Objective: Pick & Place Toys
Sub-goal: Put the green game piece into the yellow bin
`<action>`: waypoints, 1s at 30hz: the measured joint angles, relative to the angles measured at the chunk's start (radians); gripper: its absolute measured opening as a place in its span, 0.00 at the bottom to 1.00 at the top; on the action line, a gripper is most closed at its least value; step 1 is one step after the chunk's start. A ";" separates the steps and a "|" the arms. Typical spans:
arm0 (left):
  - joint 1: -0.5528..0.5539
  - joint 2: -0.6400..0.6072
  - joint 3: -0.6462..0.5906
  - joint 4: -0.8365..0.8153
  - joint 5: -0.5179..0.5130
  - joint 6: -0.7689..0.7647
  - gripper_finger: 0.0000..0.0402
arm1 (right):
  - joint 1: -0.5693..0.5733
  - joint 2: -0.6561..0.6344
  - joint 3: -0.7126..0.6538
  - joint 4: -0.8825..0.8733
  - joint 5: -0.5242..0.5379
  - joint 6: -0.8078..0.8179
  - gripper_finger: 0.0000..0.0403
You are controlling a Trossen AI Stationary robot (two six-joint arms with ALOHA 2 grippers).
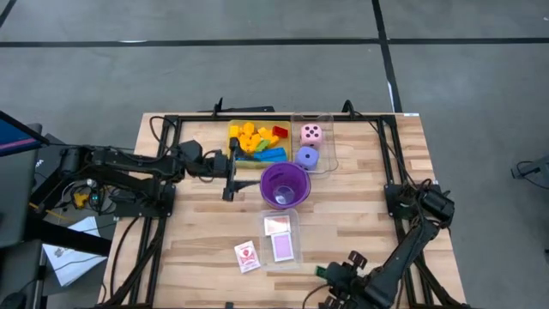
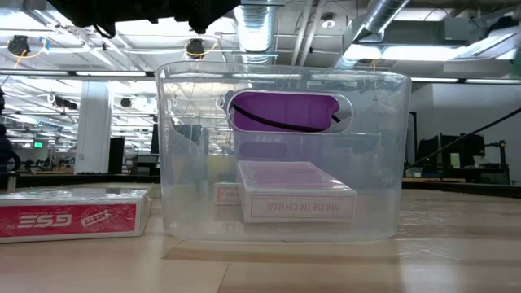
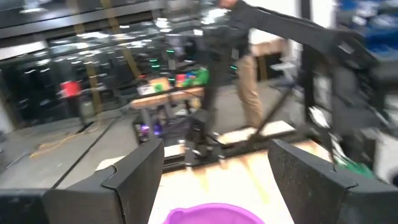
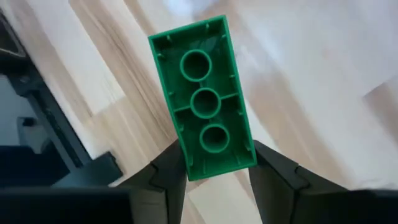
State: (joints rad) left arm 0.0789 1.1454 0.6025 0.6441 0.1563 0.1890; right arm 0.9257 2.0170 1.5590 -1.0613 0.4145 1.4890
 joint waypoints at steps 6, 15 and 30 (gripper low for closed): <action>-0.111 0.000 0.000 -0.042 0.033 0.126 0.71 | -0.004 0.000 0.070 -0.097 0.124 -0.071 0.34; -0.321 0.000 0.000 -0.086 -0.118 0.230 0.71 | -0.077 0.000 0.085 -0.116 0.221 -0.308 0.34; -0.577 0.205 0.061 -0.024 -0.554 0.255 0.71 | -0.141 -0.002 0.202 -0.046 0.484 -0.758 0.35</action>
State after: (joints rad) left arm -0.4977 1.3499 0.6633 0.6202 -0.3974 0.4444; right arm 0.7848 2.0155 1.7612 -1.1070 0.8989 0.7308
